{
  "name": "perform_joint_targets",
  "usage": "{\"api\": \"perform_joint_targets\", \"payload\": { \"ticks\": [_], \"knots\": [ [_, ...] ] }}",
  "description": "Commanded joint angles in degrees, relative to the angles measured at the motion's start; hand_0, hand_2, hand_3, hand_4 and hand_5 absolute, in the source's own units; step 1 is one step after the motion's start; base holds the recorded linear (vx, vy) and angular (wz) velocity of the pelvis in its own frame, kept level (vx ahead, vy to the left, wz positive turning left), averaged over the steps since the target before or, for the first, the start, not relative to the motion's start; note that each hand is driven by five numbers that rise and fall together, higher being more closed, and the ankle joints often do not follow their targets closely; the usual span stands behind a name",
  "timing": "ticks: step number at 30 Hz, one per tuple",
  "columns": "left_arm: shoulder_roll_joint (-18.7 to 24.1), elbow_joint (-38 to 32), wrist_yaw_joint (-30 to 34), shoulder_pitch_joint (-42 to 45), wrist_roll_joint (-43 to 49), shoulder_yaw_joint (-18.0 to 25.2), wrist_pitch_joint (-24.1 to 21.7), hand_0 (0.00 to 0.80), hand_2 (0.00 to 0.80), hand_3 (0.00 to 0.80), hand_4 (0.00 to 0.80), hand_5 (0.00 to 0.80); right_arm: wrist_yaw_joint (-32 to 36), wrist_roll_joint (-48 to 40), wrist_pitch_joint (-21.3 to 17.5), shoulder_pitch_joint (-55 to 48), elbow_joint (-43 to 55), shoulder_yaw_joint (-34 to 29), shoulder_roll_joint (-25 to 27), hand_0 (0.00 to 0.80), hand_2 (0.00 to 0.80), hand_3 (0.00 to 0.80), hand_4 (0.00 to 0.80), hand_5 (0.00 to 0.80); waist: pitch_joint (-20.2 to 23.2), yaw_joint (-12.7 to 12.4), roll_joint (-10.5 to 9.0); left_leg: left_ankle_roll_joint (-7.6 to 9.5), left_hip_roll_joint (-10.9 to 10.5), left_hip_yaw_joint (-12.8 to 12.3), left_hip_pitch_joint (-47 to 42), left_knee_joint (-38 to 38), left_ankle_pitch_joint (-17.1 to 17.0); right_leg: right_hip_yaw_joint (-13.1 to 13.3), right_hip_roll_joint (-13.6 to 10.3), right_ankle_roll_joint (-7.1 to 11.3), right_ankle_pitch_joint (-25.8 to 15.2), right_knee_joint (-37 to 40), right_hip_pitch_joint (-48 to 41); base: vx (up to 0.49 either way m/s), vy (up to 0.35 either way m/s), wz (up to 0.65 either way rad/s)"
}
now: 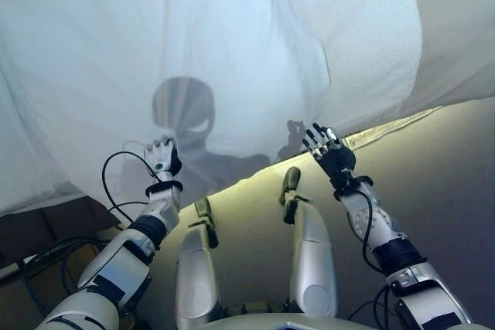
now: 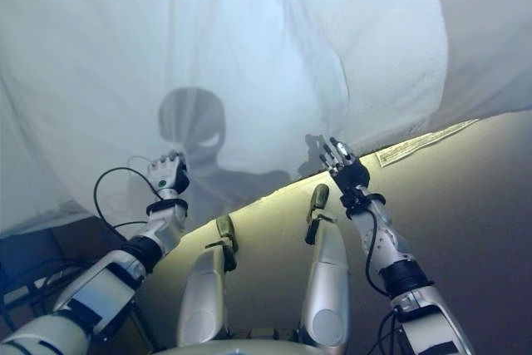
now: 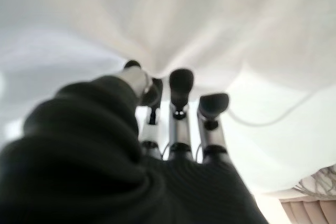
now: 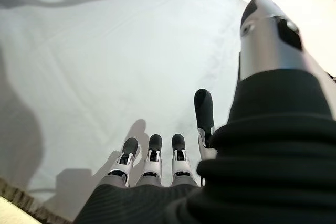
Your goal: Make the bed neatly
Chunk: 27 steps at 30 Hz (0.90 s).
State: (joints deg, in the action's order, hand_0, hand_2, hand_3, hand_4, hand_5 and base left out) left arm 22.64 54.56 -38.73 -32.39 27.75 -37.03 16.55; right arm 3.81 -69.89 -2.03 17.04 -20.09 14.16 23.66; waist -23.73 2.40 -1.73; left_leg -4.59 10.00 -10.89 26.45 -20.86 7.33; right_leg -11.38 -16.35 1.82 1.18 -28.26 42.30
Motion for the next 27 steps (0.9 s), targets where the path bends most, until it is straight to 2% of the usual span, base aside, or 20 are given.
{"api": "perform_joint_targets", "payload": {
  "ticks": [1,3,4,5,10,18,24,27],
  "knots": [
    [0.2,1.3,1.4,5.6,-2.2,1.8,-1.6,0.8,0.8,0.8,0.8,0.8,2.1,-0.1,0.3,-2.5,4.9,-2.3,1.7,0.0,0.0,0.0,0.0,0.0,0.9,-0.6,-0.55,-1.58,2.2,2.5,8.4,-3.6,-5.8,-1.4,-6.1,11.01,-9.2,12.3,-6.7,0.053,0.068,0.07],
    [0.1,1.7,-0.1,6.0,-3.3,2.0,-2.3,0.8,0.8,0.8,0.8,0.8,2.6,0.1,0.7,-2.7,4.4,-2.6,2.1,0.0,0.0,0.0,0.0,0.0,1.3,-0.5,-0.13,-1.57,2.1,2.4,7.8,-3.6,-5.8,-1.2,-6.5,11.2,-9.1,12.2,-6.9,0.04,0.054,0.13],
    [0.1,1.7,-0.8,6.1,-3.8,2.1,-2.4,0.731,0.731,0.731,0.731,0.731,2.7,0.1,0.9,-2.7,4.2,-2.6,2.2,0.0,0.0,0.0,0.0,0.0,1.4,-0.6,0.0,-1.55,2.0,2.4,7.6,-3.5,-5.8,-1.2,-6.7,11.26,-9.1,12.1,-7.0,0.028,0.042,0.17],
    [0.1,1.6,-1.8,6.1,-4.0,2.2,-2.5,0.0,0.0,0.0,0.0,0.0,2.7,0.1,1.0,-2.8,4.1,-2.7,2.5,0.0,0.0,0.0,0.0,0.0,1.5,-0.6,0.14,-1.54,1.8,2.5,7.6,-3.4,-5.8,-1.1,-6.8,11.33,-9.1,12.1,-7.0,0.017,0.028,0.15],
    [0.5,1.5,-4.5,5.4,-5.0,2.2,-3.0,0.0,0.0,0.0,0.0,0.0,1.6,-0.8,0.9,-2.5,4.0,-2.5,3.4,0.0,0.0,0.0,0.0,0.0,1.2,-0.9,0.48,-1.5,1.3,3.3,8.3,-3.5,-6.1,-0.8,-6.9,11.43,-9.4,11.9,-6.2,-0.004,-0.002,0.0],
    [2.6,-1.3,-14.0,5.4,-7.7,4.0,-4.6,0.0,0.0,0.0,0.0,0.0,2.2,-4.2,-2.0,-3.6,5.3,-0.2,2.6,0.0,0.0,0.0,0.0,0.0,-0.2,-2.4,-1.54,-1.98,2.2,3.7,8.6,-2.6,-6.8,-2.8,-6.2,11.69,-10.2,13.9,-7.7,-0.037,-0.118,0.0],
    [1.4,-2.4,-16.2,6.2,-8.4,4.4,-3.2,0.0,0.0,0.0,0.0,0.0,1.3,-3.2,-1.8,-3.5,7.2,-0.7,3.8,0.0,0.0,0.0,0.0,0.0,-0.9,-2.7,-0.32,-2.03,1.6,4.6,9.9,-4.6,-7.0,-2.0,-7.9,11.38,-9.8,10.3,-5.5,-0.017,0.024,0.09],
    [1.5,-2.8,-19.0,5.4,-9.9,4.7,-2.9,0.0,0.0,0.0,0.0,0.0,0.8,-3.8,-1.0,-3.3,7.5,-0.8,4.5,0.0,0.0,0.0,0.0,0.0,-1.2,-2.7,-0.58,-1.87,1.8,5.5,11.8,-6.6,-6.6,-1.4,-8.1,11.09,-9.2,8.0,-3.5,-0.038,-0.026,0.17]
  ]
}}
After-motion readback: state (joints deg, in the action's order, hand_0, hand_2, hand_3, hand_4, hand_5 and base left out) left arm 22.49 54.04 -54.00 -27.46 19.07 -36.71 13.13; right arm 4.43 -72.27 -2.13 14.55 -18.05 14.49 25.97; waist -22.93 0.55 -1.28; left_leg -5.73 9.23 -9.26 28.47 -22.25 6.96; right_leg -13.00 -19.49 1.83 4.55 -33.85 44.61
